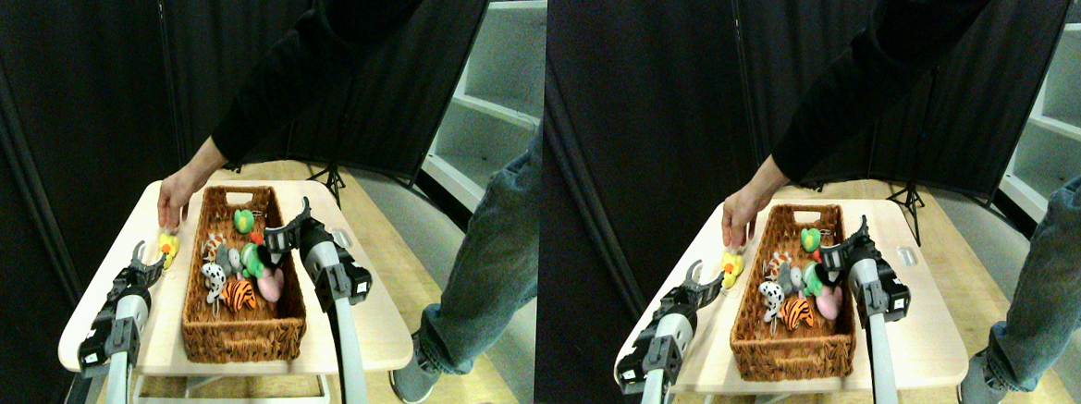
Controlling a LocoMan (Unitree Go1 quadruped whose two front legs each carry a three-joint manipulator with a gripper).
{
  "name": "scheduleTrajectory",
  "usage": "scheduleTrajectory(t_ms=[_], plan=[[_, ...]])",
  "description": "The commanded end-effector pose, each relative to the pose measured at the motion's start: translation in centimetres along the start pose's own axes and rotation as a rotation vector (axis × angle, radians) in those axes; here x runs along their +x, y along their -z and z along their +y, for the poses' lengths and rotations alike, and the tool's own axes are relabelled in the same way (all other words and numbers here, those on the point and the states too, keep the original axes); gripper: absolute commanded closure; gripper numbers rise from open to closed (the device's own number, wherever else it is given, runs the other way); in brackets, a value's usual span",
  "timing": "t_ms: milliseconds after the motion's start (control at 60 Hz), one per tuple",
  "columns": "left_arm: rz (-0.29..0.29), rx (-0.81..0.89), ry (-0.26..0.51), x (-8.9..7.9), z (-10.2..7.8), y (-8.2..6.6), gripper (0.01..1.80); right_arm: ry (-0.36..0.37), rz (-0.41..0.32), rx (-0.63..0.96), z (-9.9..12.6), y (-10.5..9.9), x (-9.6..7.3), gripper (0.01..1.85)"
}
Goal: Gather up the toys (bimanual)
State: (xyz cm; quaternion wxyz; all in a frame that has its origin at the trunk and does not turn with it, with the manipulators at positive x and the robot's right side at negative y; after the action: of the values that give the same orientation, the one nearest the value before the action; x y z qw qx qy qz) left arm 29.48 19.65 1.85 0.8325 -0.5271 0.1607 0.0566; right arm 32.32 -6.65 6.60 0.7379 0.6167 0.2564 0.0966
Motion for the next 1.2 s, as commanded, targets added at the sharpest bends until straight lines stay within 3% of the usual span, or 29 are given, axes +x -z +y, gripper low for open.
scheduleTrajectory(t_ms=[17, 133, 200, 400, 533, 600, 683, 867, 1083, 1167, 1200], plan=[[0.030, -0.013, 0.025, 0.9, -0.7, -0.3, 1.35, -0.031, -0.064, 0.000, 0.1, -0.6, -0.5, 1.50], [0.050, -0.011, 0.034, 1.8, -1.1, -0.5, 1.30, -0.048, -0.092, 0.005, 0.1, -1.1, -1.0, 1.68], [0.075, -0.016, 0.023, 2.7, -1.5, -0.6, 1.23, -0.078, -0.157, 0.039, 0.1, -1.6, -1.6, 1.85], [0.088, 0.000, 0.002, 4.4, -2.1, -0.4, 1.11, -0.101, -0.270, -0.012, 0.0, -3.7, -3.0, 1.85], [0.087, -0.013, -0.006, 5.4, -1.8, -0.2, 1.11, -0.098, -0.297, 0.040, -0.3, -4.3, -3.7, 1.85], [0.092, -0.033, -0.020, 6.4, -1.2, 0.3, 1.11, -0.107, -0.309, -0.033, -0.6, -4.6, -4.3, 1.85], [0.074, -0.042, -0.036, 6.9, -0.6, 0.7, 1.11, -0.111, -0.304, 0.011, -0.5, -4.6, -4.6, 1.85], [0.040, -0.062, -0.046, 7.6, 0.9, 1.4, 1.13, -0.136, -0.284, -0.008, -0.4, -4.9, -5.1, 1.85], [0.010, -0.094, -0.067, 8.1, 3.3, 1.4, 1.09, -0.127, -0.315, 0.007, -0.1, -4.8, -5.8, 1.85], [-0.007, -0.104, -0.078, 8.3, 4.0, 1.4, 1.13, -0.122, -0.321, 0.012, -0.2, -4.9, -6.0, 1.85], [-0.020, -0.108, -0.073, 8.2, 4.3, 1.5, 1.24, -0.119, -0.331, -0.005, -0.2, -4.8, -6.1, 1.85]])
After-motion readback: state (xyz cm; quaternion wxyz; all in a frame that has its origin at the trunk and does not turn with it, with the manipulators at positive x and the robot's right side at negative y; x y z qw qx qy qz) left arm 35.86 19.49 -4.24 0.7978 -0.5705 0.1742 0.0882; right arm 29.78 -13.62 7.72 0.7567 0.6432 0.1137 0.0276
